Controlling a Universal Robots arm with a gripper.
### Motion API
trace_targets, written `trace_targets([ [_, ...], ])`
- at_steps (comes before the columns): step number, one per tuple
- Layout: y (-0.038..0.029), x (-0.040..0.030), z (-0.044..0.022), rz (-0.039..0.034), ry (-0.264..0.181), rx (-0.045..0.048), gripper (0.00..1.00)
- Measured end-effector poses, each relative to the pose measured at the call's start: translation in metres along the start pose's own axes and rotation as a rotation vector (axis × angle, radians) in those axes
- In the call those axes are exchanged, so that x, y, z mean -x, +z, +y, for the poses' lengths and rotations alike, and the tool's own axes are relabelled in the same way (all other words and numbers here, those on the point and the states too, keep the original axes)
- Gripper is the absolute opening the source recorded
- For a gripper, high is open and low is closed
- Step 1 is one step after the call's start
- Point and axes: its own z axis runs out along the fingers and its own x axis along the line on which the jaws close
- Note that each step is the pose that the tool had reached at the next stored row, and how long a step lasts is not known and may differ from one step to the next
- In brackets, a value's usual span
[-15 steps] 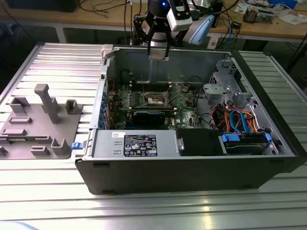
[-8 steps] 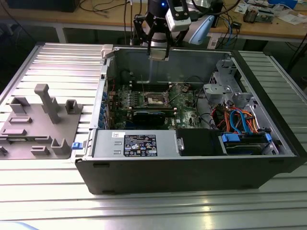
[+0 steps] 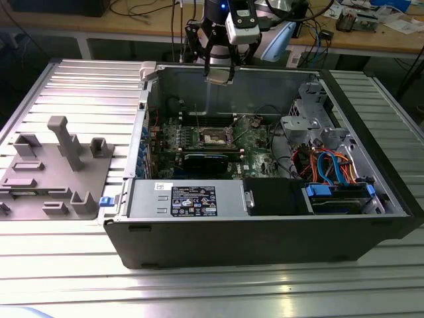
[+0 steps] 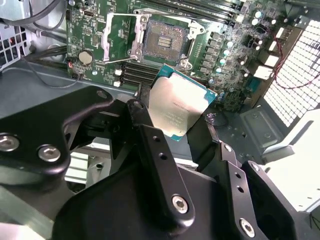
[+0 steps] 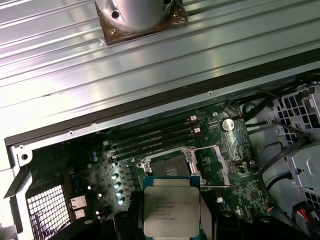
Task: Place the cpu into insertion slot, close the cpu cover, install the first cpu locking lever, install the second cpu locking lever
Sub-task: 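Place the cpu into insertion slot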
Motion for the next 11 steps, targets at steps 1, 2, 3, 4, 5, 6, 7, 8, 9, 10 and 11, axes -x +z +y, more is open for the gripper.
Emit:
trace_targets([
  [1,0.0,0.0,0.0,-0.0001,0.001,-0.0001,0.54],
  [2,0.0,0.0,0.0,-0.0002,0.001,0.0,0.54],
  [3,0.0,0.0,0.0,-0.0002,0.001,0.0,0.54],
  [4,0.0,0.0,0.0,-0.0002,0.002,0.0,0.54],
  [5,0.0,0.0,0.0,-0.0002,0.002,0.0,0.54],
  [6,0.0,0.0,0.0,-0.0002,0.002,0.0001,0.54],
  [7,0.0,0.0,0.0,-0.0003,0.003,0.0,0.54],
  [8,0.0,0.0,0.0,-0.0005,0.005,0.0001,0.54],
  [9,0.0,0.0001,0.0,-0.0007,0.008,0.0001,0.54],
  [10,0.0,0.0,0.0,-0.0015,0.018,0.0002,0.54],
  [11,0.0001,0.0,0.0,-0.0019,0.022,0.0001,0.54],
])
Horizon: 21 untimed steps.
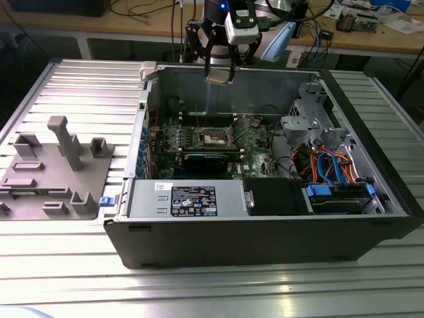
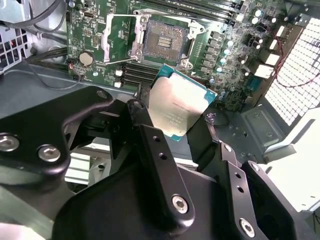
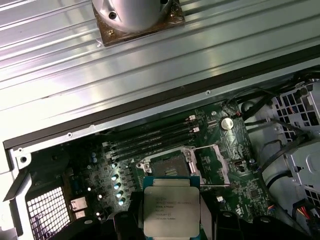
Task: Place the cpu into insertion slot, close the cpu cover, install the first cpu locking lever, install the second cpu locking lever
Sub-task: 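Place the cpu into insertion slot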
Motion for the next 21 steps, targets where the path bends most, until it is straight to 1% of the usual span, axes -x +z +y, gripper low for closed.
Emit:
trace_targets([
  [4,0.0002,0.0,0.0,-0.0025,0.024,-0.0011,0.54],
  [11,0.0002,0.0,0.0,-0.0051,0.052,-0.0022,0.54],
  [21,0.0002,0.0,0.0,-0.0071,0.078,-0.0018,0.54],
])
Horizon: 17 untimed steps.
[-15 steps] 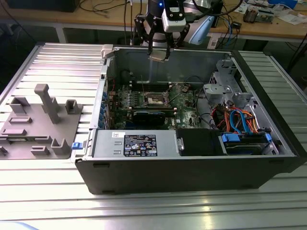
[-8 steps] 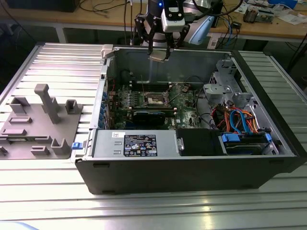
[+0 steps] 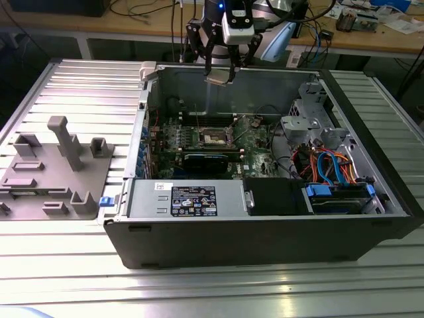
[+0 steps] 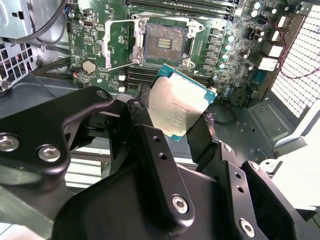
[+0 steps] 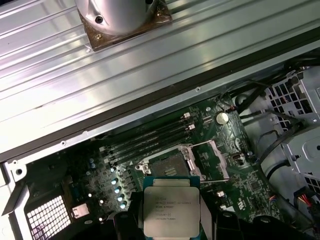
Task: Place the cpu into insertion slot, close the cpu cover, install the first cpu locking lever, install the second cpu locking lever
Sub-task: 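Place the cpu into insertion slot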
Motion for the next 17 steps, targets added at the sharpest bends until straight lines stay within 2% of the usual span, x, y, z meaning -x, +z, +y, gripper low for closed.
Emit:
trace_targets([
  [17,0.0002,0.0,0.0,-0.0047,0.061,0.0009,0.54],
])
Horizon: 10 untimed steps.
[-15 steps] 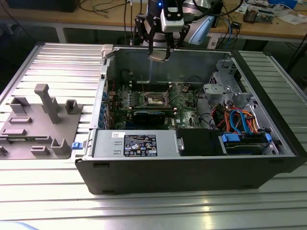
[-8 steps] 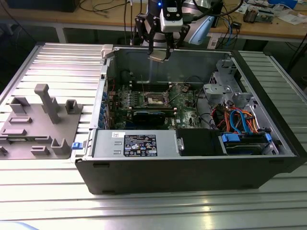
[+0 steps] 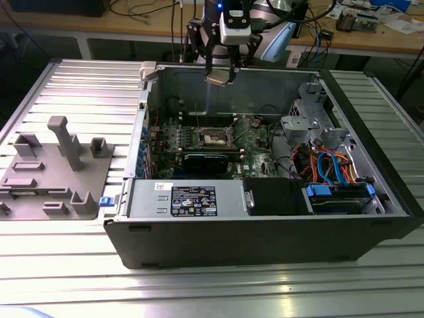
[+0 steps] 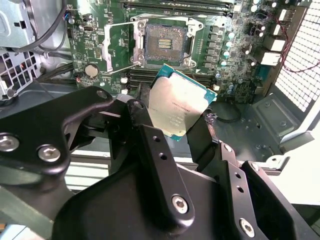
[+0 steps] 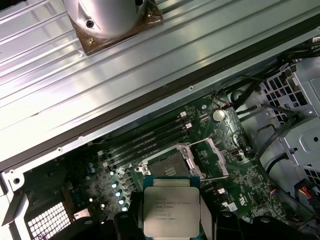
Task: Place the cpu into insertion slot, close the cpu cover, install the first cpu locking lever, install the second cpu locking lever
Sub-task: 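Place the cpu into insertion slot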
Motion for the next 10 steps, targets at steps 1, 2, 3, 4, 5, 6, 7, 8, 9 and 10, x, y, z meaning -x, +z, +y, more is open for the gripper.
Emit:
trace_targets([
  [1,0.0,0.0,0.0,-0.0002,0.002,0.0,0.54],
  [2,0.0001,0.0,0.0,-0.0006,0.008,0.0001,0.54],
  [3,0.0002,0.0,0.0,-0.0012,0.015,0.0002,0.54],
  [4,0.0002,0.0,0.0,-0.002,0.025,0.0003,0.54],
  [5,0.0003,0.0,0.0,-0.0027,0.031,0.0001,0.54],
  [6,0.0005,0.0,0.0,-0.0035,0.038,-0.0001,0.54],
  [7,0.0005,0.0,0.0,-0.0043,0.047,-0.0004,0.54],
  [8,0.0007,0.0,-0.0001,-0.0049,0.055,-0.0004,0.54],
  [9,0.0008,0.0,-0.0001,-0.0059,0.068,-0.0002,0.54],
  [10,0.001,0.0,-0.0001,-0.0066,0.077,-0.0002,0.54],
])
